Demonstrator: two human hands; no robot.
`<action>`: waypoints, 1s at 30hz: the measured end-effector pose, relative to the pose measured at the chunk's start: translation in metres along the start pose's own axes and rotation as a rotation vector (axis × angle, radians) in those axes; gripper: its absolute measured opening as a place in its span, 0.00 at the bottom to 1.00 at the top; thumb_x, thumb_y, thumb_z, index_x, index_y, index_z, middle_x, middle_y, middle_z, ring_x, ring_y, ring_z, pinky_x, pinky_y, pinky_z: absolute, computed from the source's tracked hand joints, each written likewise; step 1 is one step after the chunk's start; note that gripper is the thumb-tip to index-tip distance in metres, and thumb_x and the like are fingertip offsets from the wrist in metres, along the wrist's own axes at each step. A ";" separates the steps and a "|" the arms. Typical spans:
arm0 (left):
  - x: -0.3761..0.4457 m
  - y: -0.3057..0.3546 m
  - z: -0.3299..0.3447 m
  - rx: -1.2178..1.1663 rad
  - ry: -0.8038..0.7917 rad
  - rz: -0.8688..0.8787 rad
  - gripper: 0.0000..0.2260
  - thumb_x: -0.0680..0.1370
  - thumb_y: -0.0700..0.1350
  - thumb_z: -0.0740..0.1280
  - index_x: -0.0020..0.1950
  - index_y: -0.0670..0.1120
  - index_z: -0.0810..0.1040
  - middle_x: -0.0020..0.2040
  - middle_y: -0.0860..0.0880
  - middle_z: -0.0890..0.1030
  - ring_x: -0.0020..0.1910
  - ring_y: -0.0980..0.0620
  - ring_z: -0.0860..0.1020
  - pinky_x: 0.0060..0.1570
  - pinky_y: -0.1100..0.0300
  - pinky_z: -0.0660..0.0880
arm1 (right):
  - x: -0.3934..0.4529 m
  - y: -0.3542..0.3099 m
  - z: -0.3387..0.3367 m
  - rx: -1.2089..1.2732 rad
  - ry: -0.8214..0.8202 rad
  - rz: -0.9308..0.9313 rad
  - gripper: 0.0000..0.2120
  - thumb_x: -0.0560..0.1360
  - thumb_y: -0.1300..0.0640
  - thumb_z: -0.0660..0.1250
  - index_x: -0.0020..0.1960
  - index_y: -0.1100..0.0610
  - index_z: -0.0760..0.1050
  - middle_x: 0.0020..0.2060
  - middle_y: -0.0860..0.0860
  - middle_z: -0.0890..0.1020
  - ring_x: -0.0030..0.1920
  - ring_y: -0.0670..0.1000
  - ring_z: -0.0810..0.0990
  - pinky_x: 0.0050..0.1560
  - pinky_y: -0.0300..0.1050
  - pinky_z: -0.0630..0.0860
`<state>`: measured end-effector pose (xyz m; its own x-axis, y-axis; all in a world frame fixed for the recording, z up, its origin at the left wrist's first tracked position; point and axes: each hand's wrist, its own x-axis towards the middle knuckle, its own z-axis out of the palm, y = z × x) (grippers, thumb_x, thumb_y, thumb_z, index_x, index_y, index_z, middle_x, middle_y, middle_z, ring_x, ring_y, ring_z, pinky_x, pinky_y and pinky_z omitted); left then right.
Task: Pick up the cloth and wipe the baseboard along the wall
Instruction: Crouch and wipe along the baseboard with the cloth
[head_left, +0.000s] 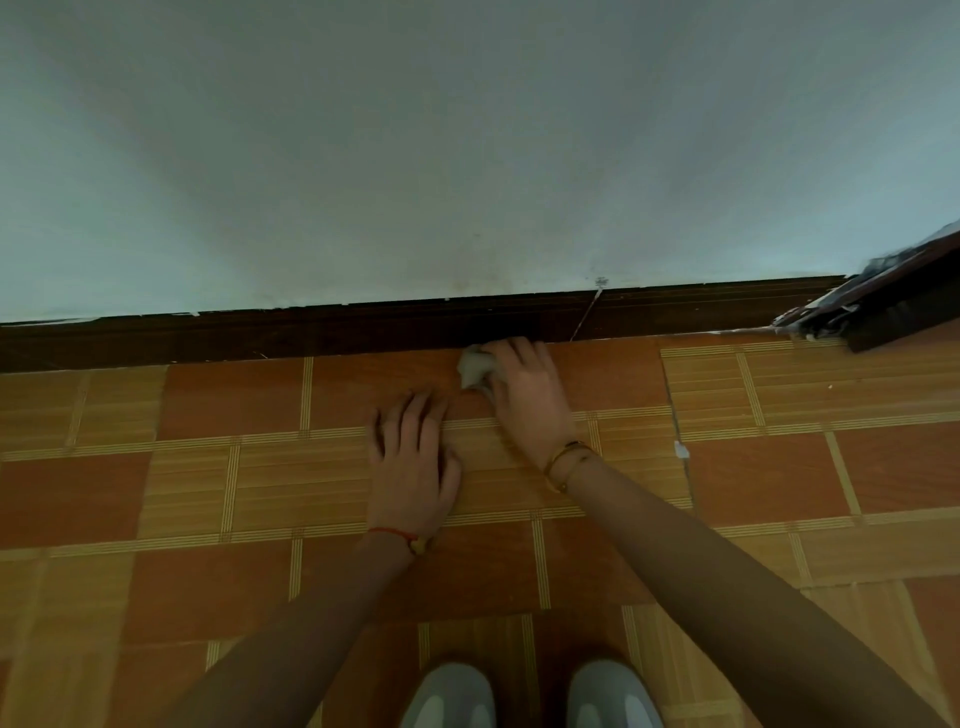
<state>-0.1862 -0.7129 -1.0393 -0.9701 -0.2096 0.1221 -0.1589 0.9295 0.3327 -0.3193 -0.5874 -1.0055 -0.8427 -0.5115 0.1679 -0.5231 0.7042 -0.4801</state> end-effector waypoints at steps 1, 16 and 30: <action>0.000 -0.001 0.000 -0.004 0.000 -0.001 0.23 0.78 0.48 0.59 0.73 0.43 0.71 0.73 0.43 0.71 0.74 0.41 0.67 0.73 0.34 0.58 | -0.002 0.009 -0.008 -0.016 0.017 0.018 0.17 0.69 0.65 0.73 0.57 0.62 0.77 0.50 0.58 0.80 0.49 0.59 0.76 0.52 0.51 0.73; 0.000 0.002 -0.001 -0.029 -0.023 -0.009 0.23 0.79 0.48 0.57 0.73 0.43 0.71 0.73 0.44 0.71 0.74 0.42 0.66 0.75 0.36 0.55 | -0.036 0.107 -0.072 -0.138 0.283 0.622 0.16 0.73 0.66 0.65 0.60 0.67 0.72 0.55 0.65 0.76 0.53 0.65 0.72 0.52 0.55 0.70; 0.014 0.042 0.007 -0.113 0.028 0.064 0.21 0.77 0.46 0.58 0.70 0.44 0.74 0.68 0.43 0.74 0.69 0.41 0.69 0.72 0.33 0.60 | -0.041 0.097 -0.069 -0.095 0.130 0.281 0.14 0.72 0.65 0.69 0.58 0.63 0.76 0.51 0.61 0.78 0.50 0.62 0.74 0.49 0.57 0.74</action>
<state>-0.2076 -0.6742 -1.0300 -0.9719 -0.1607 0.1719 -0.0736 0.9014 0.4266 -0.3441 -0.4641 -1.0002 -0.9619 -0.2276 0.1513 -0.2718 0.8549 -0.4419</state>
